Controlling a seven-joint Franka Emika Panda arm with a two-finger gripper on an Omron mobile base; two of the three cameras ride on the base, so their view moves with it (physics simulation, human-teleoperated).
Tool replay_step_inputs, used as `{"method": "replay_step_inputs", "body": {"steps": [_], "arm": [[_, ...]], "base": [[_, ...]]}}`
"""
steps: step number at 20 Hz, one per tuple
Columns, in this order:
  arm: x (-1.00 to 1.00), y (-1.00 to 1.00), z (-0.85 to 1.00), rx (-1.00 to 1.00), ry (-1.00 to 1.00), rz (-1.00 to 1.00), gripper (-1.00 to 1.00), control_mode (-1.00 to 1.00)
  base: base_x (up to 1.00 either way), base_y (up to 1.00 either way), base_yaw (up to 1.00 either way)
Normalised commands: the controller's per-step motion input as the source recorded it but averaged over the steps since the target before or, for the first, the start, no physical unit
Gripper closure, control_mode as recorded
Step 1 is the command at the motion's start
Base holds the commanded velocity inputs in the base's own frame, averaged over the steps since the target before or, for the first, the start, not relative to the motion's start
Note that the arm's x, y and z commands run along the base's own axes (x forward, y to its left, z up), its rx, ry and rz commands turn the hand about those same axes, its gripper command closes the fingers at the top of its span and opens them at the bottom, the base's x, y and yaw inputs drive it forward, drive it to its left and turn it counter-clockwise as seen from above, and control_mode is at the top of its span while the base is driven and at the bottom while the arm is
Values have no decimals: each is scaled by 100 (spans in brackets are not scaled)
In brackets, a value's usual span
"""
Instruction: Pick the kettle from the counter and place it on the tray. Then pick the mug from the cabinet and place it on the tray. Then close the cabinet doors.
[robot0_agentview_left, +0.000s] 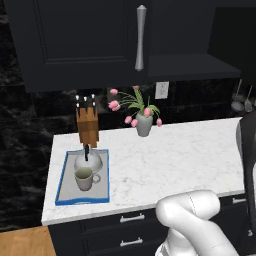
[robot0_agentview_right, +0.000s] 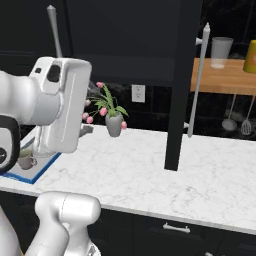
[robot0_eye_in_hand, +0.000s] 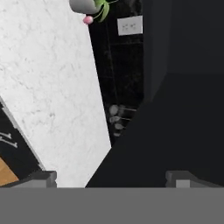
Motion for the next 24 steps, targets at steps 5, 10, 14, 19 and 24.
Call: {"method": "replay_step_inputs", "body": {"steps": [5,10,14,19,24], "arm": [[-52,-79,-2,0,0,-26,-100,-100],[-50,-73,0,0,2,-29,-100,-100],[-33,-63,0,0,16,-32,-100,-100],[-56,-41,-6,-10,1,-27,-100,-100],[-33,-44,-2,-12,0,-21,-100,-100]], "base": [[0,0,0],[0,0,0],[0,0,0],[0,0,0],[0,0,0]]}}
